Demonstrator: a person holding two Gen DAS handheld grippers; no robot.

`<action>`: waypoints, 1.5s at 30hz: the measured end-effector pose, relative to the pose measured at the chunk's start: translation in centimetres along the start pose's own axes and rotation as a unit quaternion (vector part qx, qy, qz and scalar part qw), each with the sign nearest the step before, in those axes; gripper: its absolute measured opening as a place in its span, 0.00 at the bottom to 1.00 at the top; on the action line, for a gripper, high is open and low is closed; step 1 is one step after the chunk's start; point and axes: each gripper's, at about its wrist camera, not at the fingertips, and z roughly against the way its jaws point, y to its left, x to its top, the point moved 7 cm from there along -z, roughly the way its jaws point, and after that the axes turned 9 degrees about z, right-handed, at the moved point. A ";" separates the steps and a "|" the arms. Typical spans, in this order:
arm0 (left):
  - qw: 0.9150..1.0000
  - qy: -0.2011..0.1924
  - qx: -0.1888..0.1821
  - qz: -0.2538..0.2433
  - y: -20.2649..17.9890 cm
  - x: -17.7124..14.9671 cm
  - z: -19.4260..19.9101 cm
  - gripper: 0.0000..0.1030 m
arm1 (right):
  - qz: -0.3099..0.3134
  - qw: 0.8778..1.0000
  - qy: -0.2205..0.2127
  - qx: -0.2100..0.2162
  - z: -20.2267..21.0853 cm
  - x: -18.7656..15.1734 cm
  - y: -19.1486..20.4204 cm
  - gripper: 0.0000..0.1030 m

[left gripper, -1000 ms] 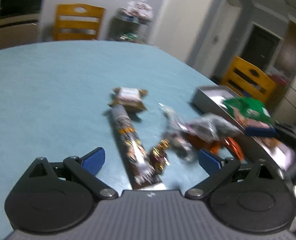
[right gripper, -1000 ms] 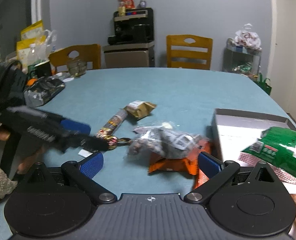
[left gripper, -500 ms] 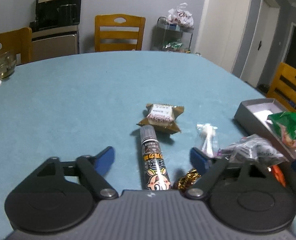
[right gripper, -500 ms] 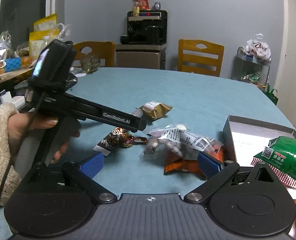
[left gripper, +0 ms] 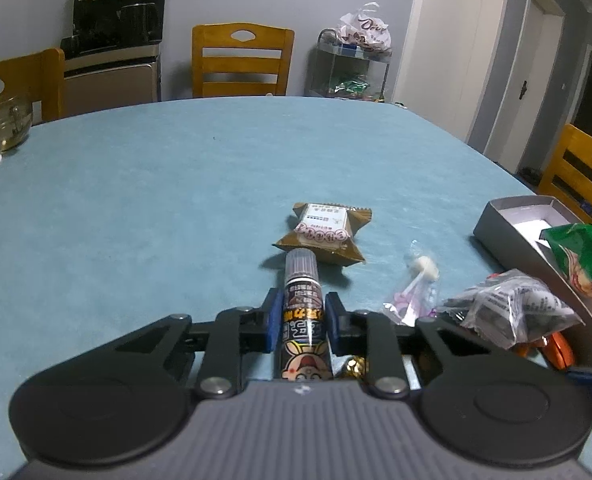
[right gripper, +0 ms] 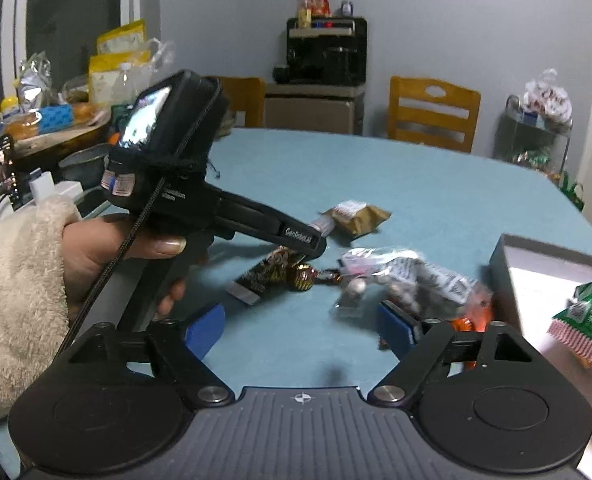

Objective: Organize snacks
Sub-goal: 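Grasp wrapped chocolate candy with right tool while left tool holds the stick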

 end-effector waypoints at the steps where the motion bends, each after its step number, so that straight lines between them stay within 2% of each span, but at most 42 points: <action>1: 1.000 0.001 -0.002 0.002 0.1 -0.1 0.1 0.19 | -0.003 1.000 0.004 0.001 -0.3 0.1 0.1 0.76; 5: 1.000 0.009 -0.010 0.018 1.1 -0.2 1.3 0.19 | -0.018 1.000 0.020 0.007 -1.3 0.5 0.5 0.72; 11: 1.000 0.000 0.005 0.013 3.7 -1.0 4.4 0.19 | -0.029 0.999 0.030 0.014 -2.8 1.5 1.3 0.71; 14: 1.000 -0.010 0.016 0.021 5.3 -1.6 6.0 0.19 | -0.029 0.999 0.032 0.013 -3.9 1.8 1.9 0.66; 16: 0.999 -0.017 0.021 0.021 5.9 -1.9 6.8 0.19 | -0.031 0.999 0.035 0.003 -4.8 1.8 2.0 0.62; 20: 0.999 -0.024 0.016 0.027 6.9 -2.5 7.9 0.19 | -0.045 0.998 0.032 -0.026 -6.4 2.0 1.7 0.59; 23: 0.999 -0.023 0.010 0.035 7.3 -2.7 8.1 0.19 | -0.065 0.996 0.031 -0.045 -7.5 2.2 1.1 0.59; 29: 0.999 -0.014 -0.007 0.038 7.2 -3.0 8.0 0.19 | -0.081 0.993 0.049 -0.069 -9.3 1.9 0.2 0.50; 32: 0.999 -0.007 -0.011 0.041 7.3 -3.2 7.7 0.19 | -0.065 0.993 0.045 -0.084 -9.5 1.8 0.4 0.41; 34: 0.999 -0.004 -0.012 0.043 7.3 -3.3 7.5 0.19 | -0.056 0.994 0.043 -0.087 -9.5 1.8 0.6 0.26; 35: 0.999 -0.003 -0.012 0.043 7.2 -3.3 7.4 0.19 | -0.054 0.994 0.042 -0.087 -9.4 1.8 0.6 0.24; 45: 0.999 -0.008 -0.007 0.035 7.0 -3.4 7.2 0.19 | -0.050 0.996 0.037 -0.058 -7.7 2.0 0.8 0.24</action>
